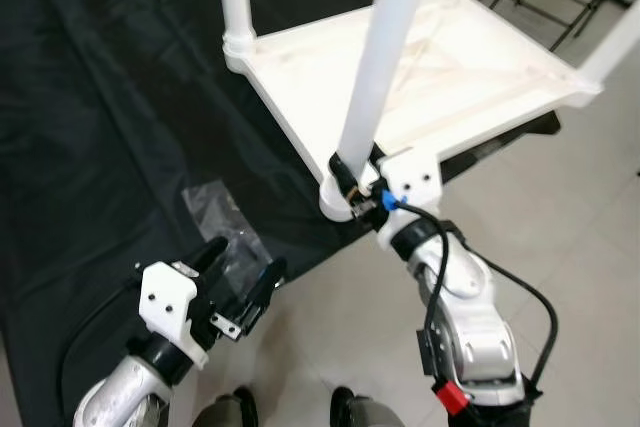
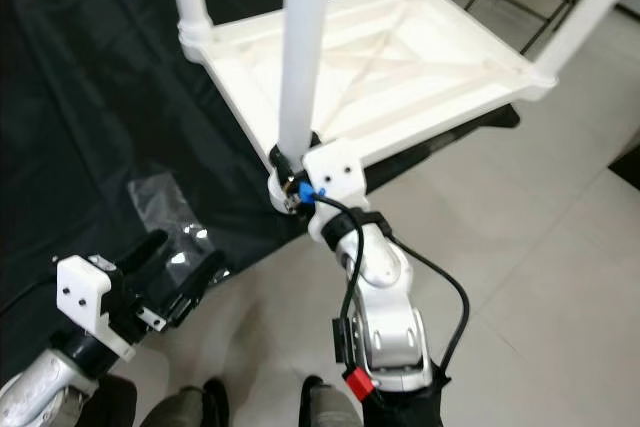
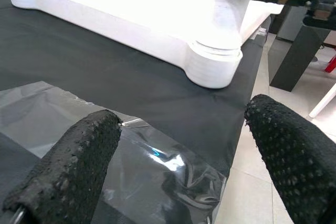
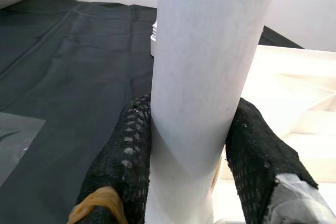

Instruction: Building children table

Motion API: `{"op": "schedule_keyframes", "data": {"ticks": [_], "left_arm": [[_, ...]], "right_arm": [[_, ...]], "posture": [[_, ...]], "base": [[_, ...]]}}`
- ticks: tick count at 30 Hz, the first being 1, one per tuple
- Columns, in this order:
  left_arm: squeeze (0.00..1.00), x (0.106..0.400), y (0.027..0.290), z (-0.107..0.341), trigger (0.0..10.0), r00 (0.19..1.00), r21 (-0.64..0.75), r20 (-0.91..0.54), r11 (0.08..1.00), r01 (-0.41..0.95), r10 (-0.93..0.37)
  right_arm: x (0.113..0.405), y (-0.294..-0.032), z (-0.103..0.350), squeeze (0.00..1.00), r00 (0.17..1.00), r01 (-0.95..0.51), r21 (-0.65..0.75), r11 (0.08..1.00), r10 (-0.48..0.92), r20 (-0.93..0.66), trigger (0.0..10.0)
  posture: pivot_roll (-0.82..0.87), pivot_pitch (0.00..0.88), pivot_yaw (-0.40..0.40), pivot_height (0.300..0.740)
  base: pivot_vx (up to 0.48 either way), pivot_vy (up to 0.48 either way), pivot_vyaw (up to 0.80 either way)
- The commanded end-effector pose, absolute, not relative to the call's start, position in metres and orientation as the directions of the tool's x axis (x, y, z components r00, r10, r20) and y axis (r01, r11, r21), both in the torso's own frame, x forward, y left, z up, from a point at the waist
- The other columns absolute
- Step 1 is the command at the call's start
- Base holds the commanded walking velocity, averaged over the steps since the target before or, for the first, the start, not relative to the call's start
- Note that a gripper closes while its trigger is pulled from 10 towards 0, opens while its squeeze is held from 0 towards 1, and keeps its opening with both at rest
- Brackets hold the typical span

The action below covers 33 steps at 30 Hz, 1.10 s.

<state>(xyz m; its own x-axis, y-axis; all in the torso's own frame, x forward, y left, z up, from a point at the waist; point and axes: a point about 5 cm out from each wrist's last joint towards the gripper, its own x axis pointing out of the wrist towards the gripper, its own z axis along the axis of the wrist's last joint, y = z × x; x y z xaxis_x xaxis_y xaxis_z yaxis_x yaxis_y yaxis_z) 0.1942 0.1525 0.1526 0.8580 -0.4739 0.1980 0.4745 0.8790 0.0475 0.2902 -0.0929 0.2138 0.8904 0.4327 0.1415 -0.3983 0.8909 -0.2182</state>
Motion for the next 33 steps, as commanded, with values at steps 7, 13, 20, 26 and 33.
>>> {"op": "schedule_keyframes", "data": {"ticks": [7,13,20,26,33], "left_arm": [[0.0,0.193,0.155,0.146,10.0,0.872,0.048,0.175,0.888,0.457,-0.458],[0.0,0.193,0.153,0.147,10.0,0.867,0.046,0.179,0.884,0.465,-0.465],[0.0,0.189,0.149,0.149,10.0,0.866,0.041,0.188,0.885,0.464,-0.463],[0.0,0.184,0.147,0.151,10.0,0.872,0.038,0.192,0.891,0.452,-0.451],[0.0,0.18,0.147,0.153,10.0,0.875,0.037,0.191,0.894,0.446,-0.445]], "right_arm": [[0.311,-0.096,0.202,0.68,0.888,-0.434,-0.227,0.872,0.456,0.057,10.0],[0.307,-0.086,0.241,0.92,0.684,-0.671,-0.225,0.706,0.707,0.18,10.0],[0.319,-0.088,0.276,0.0,0.323,-0.872,-0.359,0.333,0.942,0.089,10.0],[0.333,-0.093,0.298,0.0,0.185,-0.907,-0.38,0.182,0.982,0.027,9.4],[0.343,-0.1,0.314,0.0,0.139,-0.913,-0.383,0.141,0.99,0.031,0.0]], "posture": [[0.03,0.258,-0.065,0.74],[0.04,0.268,-0.068,0.74],[0.06,0.295,-0.095,0.74],[0.07,0.321,-0.112,0.74],[0.08,0.331,-0.116,0.74]], "base": [[0.0,0.0,0.0],[0.0,0.0,0.0],[0.0,0.0,0.0],[0.0,0.0,0.0],[0.0,0.0,0.0]]}}
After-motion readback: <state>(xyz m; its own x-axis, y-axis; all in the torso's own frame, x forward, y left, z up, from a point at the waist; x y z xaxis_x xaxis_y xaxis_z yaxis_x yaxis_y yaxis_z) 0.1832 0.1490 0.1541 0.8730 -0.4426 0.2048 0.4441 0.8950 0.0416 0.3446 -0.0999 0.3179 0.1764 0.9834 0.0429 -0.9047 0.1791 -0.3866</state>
